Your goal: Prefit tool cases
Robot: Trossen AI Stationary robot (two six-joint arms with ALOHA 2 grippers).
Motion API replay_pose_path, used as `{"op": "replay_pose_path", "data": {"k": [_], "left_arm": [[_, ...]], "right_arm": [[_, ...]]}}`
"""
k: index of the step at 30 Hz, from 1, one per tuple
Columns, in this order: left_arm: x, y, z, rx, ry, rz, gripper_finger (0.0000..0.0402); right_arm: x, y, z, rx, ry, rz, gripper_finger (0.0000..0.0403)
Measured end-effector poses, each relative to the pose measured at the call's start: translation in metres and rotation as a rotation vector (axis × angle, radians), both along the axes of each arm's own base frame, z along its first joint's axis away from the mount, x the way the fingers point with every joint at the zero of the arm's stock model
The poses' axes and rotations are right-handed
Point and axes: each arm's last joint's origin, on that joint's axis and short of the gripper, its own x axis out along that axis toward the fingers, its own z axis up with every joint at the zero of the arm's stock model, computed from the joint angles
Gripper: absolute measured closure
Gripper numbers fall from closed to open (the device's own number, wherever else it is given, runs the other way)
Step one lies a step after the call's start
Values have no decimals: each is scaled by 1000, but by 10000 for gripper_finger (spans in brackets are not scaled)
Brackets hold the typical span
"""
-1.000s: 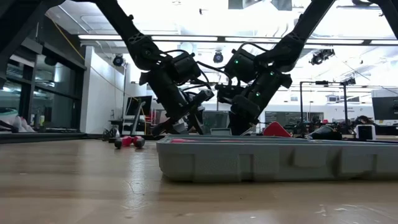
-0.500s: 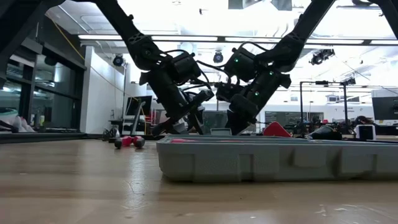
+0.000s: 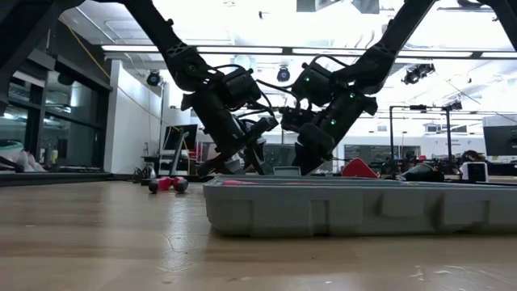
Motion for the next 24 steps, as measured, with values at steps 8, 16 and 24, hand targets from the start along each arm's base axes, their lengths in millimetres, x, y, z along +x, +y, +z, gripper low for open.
{"op": "replay_pose_path", "data": {"k": [8,16,24], "left_arm": [[0,0,0,-1,0,-1,236],[0,0,0,-1,0,-1,236],[0,0,0,-1,0,-1,236]], "right_arm": [[0,0,0,14,3,-16,403],[0,0,0,9,4,-9,403],[0,-1,0,-23,9,-1,403]]}}
